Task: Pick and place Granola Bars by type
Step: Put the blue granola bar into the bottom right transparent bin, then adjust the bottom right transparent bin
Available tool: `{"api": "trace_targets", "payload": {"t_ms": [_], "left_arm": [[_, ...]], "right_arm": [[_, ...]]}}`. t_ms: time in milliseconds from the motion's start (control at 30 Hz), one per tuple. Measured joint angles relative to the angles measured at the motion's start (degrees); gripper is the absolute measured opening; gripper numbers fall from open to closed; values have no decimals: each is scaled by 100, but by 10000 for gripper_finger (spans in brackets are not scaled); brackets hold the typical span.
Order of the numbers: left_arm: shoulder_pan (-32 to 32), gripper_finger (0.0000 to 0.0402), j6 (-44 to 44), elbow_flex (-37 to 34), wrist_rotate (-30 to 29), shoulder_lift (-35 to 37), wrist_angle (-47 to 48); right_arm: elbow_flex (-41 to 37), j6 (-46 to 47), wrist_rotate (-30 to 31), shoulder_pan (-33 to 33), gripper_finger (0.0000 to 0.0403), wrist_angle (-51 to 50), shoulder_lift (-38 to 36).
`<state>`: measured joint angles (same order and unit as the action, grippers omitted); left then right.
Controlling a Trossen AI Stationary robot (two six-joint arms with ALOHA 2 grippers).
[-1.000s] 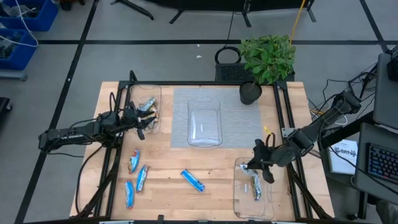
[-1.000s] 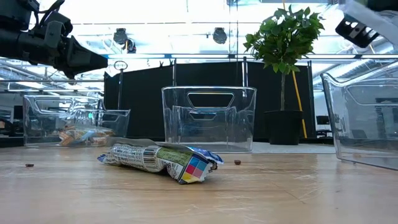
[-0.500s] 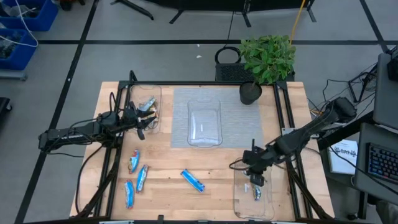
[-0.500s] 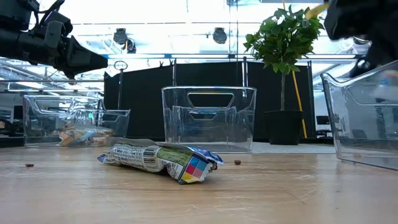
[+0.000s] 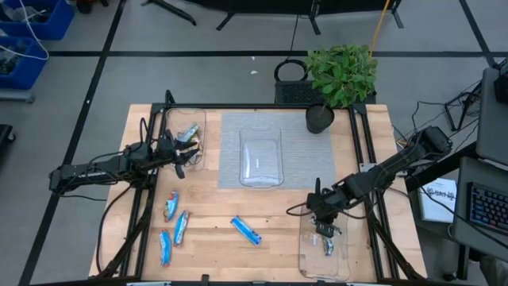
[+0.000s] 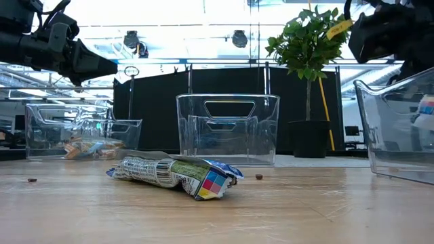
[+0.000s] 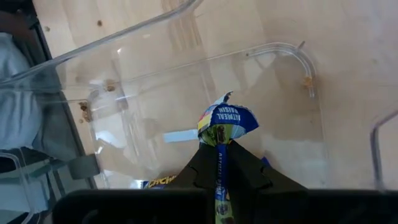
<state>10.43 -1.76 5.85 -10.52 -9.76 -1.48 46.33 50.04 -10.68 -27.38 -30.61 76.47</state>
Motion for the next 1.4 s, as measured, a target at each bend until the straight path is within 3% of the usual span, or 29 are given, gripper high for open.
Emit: {"api": "trace_targets", "payload": {"t_ms": [133, 367, 567, 733, 867, 1000, 1400], "left_arm": [[0, 127, -2, 0, 0, 0, -2], [-1, 127, 0, 0, 0, 0, -2], [0, 127, -1, 0, 2, 0, 0], [0, 127, 0, 0, 1, 0, -2], [0, 127, 0, 0, 2, 0, -2], [0, 127, -1, 0, 2, 0, -2], [0, 127, -2, 0, 2, 0, 0]], "right_arm": [[-6, -13, -9, 0, 20, 204, -2], [-9, -94, -105, 4, 71, 1071, -7], [-9, -184, -236, 4, 107, 1223, -9], [-9, -734, -249, 12, 127, 1881, -9], [-9, -1444, -391, 85, 131, 3054, -10], [-9, -2009, -930, 142, 127, 3742, -135], [-9, -2903, -350, 604, 114, 3508, -739]]}}
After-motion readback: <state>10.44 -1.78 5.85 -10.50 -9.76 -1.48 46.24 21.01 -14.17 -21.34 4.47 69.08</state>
